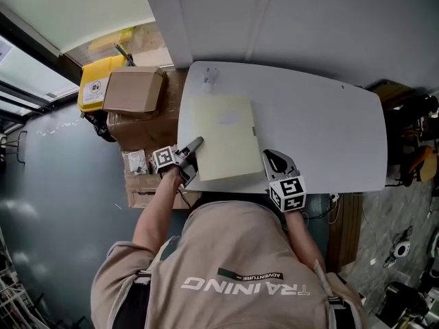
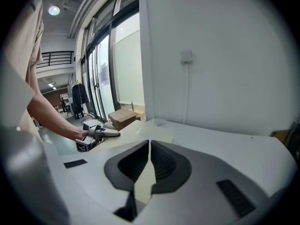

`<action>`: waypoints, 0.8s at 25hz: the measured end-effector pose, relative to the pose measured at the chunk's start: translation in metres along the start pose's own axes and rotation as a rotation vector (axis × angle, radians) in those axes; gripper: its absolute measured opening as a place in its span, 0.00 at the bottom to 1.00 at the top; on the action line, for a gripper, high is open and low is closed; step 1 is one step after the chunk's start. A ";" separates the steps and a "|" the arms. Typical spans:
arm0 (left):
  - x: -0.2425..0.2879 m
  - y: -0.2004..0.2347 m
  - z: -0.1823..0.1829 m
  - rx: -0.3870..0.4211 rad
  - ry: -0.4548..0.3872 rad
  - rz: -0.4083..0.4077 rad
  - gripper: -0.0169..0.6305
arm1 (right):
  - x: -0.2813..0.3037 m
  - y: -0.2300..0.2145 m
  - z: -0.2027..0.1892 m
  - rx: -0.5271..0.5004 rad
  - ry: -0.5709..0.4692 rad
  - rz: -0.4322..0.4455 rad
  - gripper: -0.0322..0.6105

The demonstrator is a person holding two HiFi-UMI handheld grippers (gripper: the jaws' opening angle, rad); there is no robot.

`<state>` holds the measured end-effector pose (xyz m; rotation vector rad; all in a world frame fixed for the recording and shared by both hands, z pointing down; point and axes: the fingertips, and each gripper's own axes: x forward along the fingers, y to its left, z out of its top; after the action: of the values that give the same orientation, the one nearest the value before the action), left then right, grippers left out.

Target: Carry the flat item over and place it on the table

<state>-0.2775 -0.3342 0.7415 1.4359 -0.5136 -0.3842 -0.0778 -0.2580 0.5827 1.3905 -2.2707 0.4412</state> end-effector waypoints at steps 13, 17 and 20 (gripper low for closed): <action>-0.008 0.011 0.003 -0.085 -0.041 -0.113 0.48 | 0.037 0.041 0.012 -0.074 0.044 0.088 0.07; -0.019 0.015 0.014 -0.046 -0.076 -0.052 0.48 | 0.041 0.046 0.013 -0.083 0.049 0.100 0.07; -0.028 0.012 0.020 -0.050 -0.088 -0.059 0.50 | 0.043 0.049 0.013 -0.092 0.051 0.109 0.07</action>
<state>-0.3127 -0.3342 0.7521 1.3927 -0.5302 -0.5054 -0.1416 -0.2750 0.5918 1.2016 -2.3026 0.3972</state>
